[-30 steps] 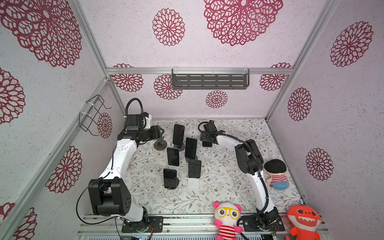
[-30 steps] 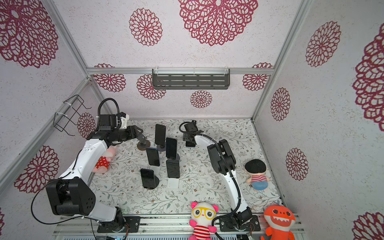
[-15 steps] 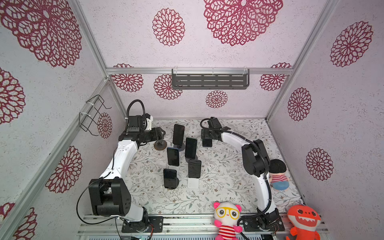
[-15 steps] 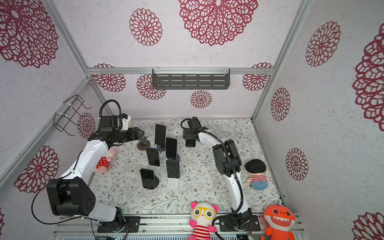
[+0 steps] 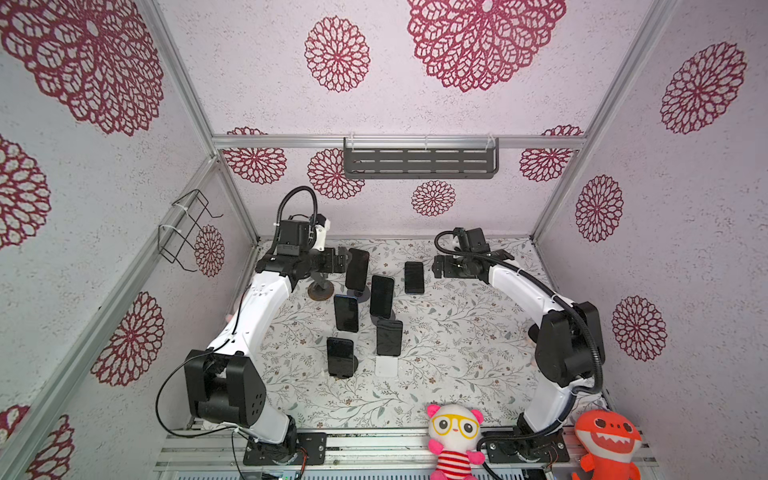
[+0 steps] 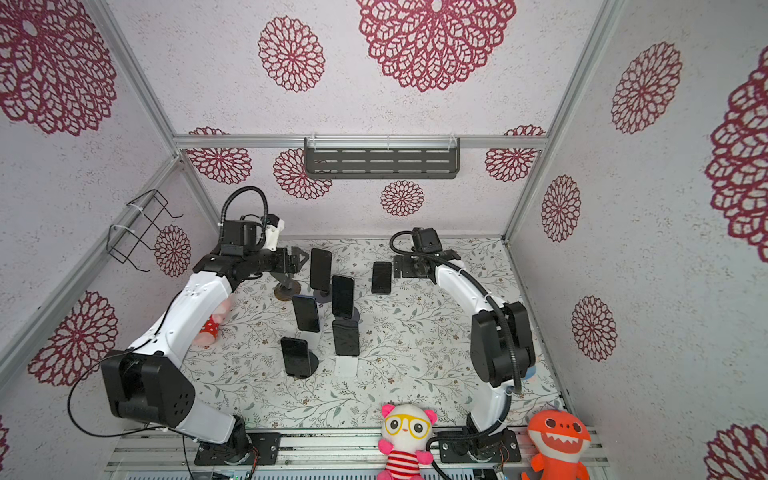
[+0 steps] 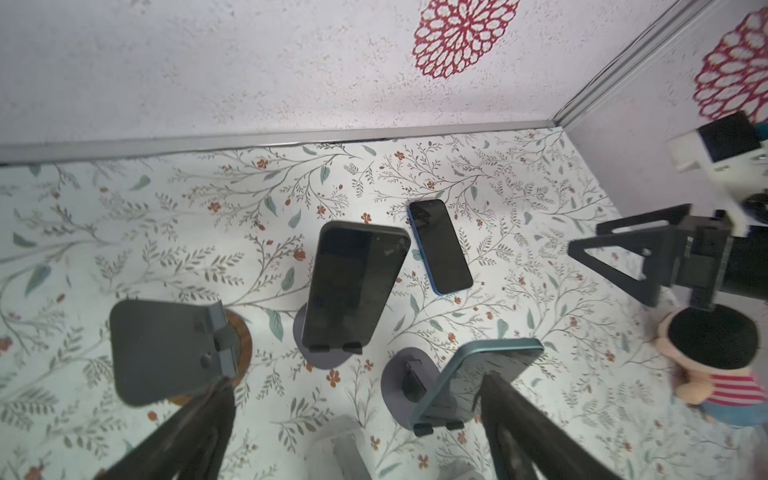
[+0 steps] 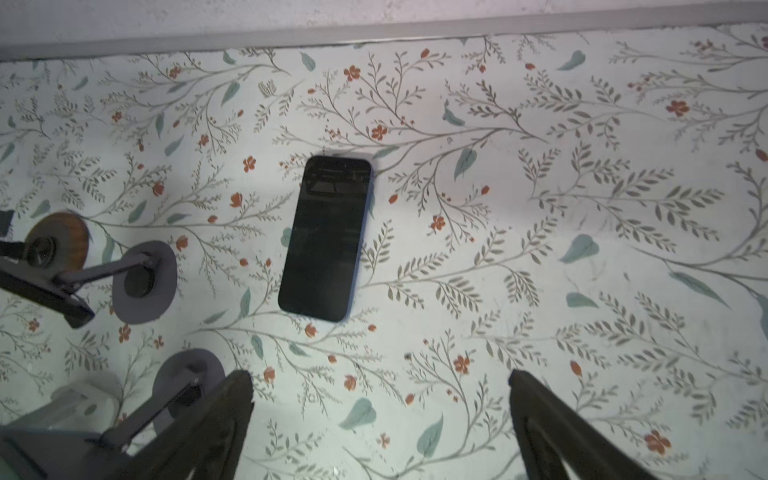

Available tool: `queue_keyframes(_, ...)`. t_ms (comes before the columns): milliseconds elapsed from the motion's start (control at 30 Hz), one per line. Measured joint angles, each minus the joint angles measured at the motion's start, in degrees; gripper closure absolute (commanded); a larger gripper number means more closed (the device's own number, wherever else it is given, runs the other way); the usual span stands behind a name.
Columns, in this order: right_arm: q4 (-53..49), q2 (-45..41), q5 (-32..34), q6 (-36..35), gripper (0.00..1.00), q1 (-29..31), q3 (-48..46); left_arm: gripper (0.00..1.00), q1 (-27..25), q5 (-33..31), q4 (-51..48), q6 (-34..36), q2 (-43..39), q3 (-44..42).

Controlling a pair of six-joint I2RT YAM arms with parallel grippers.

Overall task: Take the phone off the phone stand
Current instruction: 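Raise the right gripper from the phone while the left arm moves toward the stands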

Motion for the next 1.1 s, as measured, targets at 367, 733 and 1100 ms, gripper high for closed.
queue_keyframes(367,-1.99,-8.35,1.57,-2.21,0.02,-1.14,-8.55,0.03,-4.90,-8.90,-2.12,2.03,14.05,13.16)
queue_keyframes(733,-1.79,-8.98,2.21,-2.95,0.02,-2.27,-11.10,0.03,-8.09,-12.79,-0.70,-0.07,18.25,13.20)
queue_keyframes(1100,-0.72,-9.75,2.29,-2.99,0.02,-3.08,-12.52,0.04,-8.17,-13.75,0.92,-1.01,18.75,12.37)
